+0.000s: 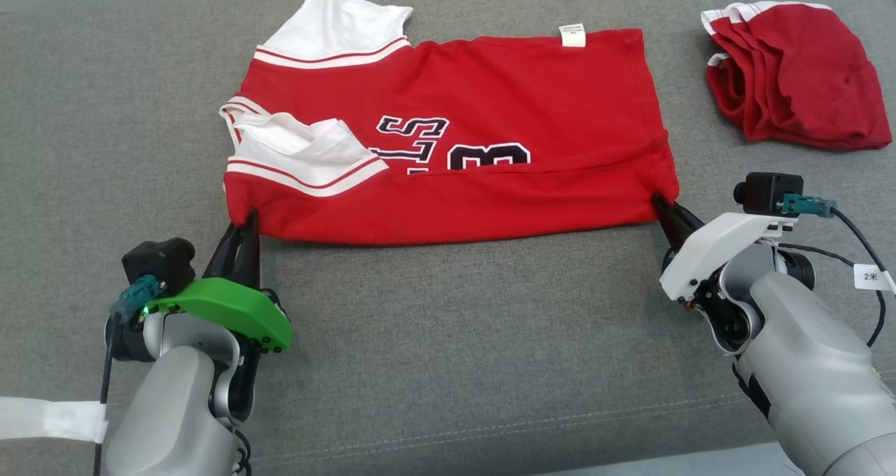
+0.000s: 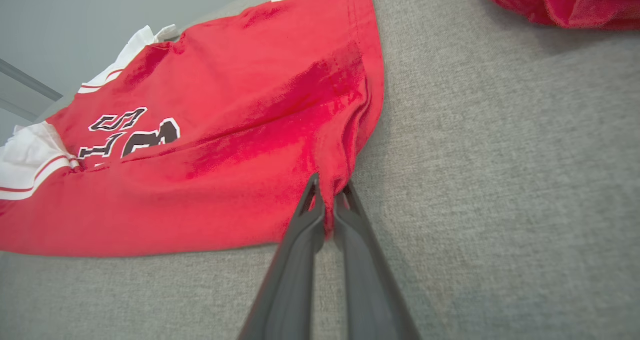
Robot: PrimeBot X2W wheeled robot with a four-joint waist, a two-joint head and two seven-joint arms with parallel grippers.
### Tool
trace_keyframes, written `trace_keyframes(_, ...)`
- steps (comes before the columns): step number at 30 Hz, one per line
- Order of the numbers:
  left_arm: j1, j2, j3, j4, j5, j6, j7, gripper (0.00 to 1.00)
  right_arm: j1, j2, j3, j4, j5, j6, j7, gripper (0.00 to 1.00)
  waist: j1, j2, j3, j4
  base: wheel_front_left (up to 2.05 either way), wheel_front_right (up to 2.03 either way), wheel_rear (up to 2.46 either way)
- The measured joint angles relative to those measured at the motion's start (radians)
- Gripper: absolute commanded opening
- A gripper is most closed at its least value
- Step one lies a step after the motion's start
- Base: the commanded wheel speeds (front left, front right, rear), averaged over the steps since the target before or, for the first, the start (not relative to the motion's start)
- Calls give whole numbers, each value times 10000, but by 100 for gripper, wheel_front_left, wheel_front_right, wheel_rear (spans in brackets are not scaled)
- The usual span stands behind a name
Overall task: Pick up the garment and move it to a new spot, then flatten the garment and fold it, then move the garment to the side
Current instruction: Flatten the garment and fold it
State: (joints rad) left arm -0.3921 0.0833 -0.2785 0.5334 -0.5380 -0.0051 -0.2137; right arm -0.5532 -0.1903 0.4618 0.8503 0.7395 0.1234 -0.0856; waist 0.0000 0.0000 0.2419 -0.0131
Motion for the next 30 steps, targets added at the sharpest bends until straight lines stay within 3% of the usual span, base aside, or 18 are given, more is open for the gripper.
trace_keyframes(14, 1192, 23, 468, -639, -44, 355, -265, 0, 516, -130, 12, -481, -19, 12, -1035, 0, 0, 0, -515, -268, 0, 0, 0)
trace_keyframes(30, 3370, -98, 635, -2067, -105, 686, -336, 0, 2335, -349, -173, -1164, 98, -8, -1254, 0, 0, 0, -1380, -226, 0, 0, 0)
